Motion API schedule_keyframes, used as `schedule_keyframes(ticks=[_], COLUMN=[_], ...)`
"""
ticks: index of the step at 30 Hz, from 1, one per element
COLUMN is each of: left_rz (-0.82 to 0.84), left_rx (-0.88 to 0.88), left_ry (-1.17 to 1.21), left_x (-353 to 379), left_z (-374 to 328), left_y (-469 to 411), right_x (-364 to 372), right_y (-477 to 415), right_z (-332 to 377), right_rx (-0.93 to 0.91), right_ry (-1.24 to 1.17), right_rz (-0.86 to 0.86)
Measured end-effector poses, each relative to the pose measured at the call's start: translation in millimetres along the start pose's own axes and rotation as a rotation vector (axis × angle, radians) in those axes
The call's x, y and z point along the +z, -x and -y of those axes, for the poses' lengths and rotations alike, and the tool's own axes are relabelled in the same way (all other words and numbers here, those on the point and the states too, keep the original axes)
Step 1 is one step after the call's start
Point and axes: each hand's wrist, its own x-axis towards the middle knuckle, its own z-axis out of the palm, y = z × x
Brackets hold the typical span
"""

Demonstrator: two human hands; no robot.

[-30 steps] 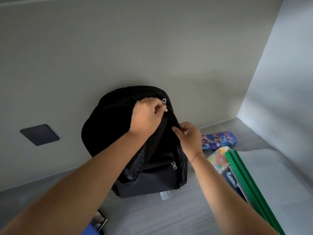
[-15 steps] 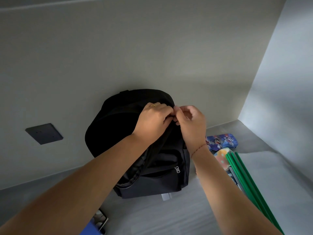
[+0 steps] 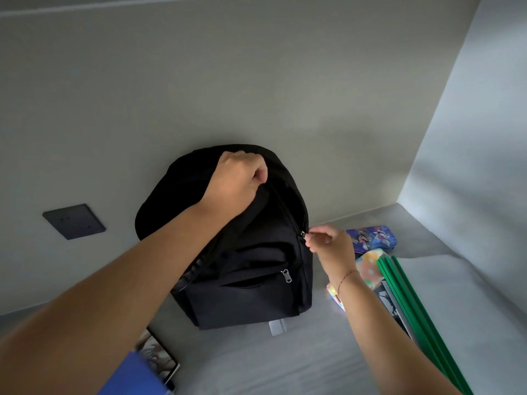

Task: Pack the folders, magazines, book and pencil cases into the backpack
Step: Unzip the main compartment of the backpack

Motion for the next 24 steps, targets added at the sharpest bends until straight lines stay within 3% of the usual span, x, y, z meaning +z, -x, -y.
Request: schedule_keyframes(ticks=[5, 9, 14, 20, 24], left_rz=[0.036, 0.171, 0.293, 0.053, 0.023], left_rx=[0.015, 0.004, -0.08, -0.109, -0.207], left_ry=[-0.039, -0.196, -0.284, -0.122, -0.179], left_x=[7, 3, -12, -29, -43], left_z=[0, 14, 45, 59, 54], left_y=[11, 19, 34, 38, 31], right_x=[1, 1, 16, 27, 24], right_y=[-1, 10, 43, 40, 26], right_z=[-16, -25, -65, -88, -79], right_rx=[0.046, 0.095, 0.23, 0.154, 0.121], right_ry=[-0.031, -0.068, -0.023, 0.154, 0.173], right_rz=[-0.039, -0.083, -0.019, -0.047, -0.037])
